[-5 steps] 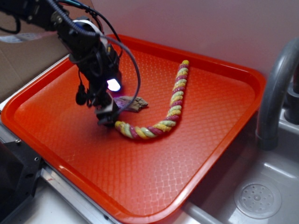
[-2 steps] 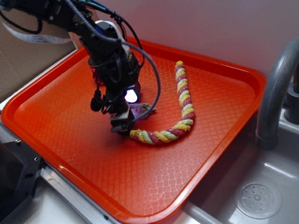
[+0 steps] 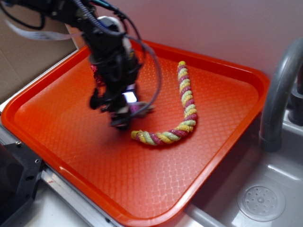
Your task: Grab the wood chip.
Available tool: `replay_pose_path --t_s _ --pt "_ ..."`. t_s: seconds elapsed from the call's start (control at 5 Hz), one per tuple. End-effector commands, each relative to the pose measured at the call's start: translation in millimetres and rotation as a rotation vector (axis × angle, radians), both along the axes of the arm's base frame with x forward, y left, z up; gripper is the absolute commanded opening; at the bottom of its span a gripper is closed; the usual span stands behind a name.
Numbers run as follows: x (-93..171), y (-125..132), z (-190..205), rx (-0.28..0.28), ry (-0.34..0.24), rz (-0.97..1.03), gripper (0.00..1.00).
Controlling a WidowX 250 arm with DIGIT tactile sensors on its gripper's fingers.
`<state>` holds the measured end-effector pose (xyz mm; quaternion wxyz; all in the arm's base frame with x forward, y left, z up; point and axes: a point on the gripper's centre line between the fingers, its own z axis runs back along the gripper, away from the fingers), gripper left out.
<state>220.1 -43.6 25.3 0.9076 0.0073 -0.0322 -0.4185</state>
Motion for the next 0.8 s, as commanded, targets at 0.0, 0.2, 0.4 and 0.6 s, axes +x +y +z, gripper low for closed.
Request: replay_pose_path --t_s 0.0,0.2,0.4,0.6 --pt "0 89 105 -0.088 -0.206 0.512 0.00" --pt "-9 81 154 -0.076 -0.206 0.763 0.00" --pt "-7 58 205 -0.051 -0.167 0.764 0.00" --pt "-11 44 224 0.025 -0.156 0.723 0.00"
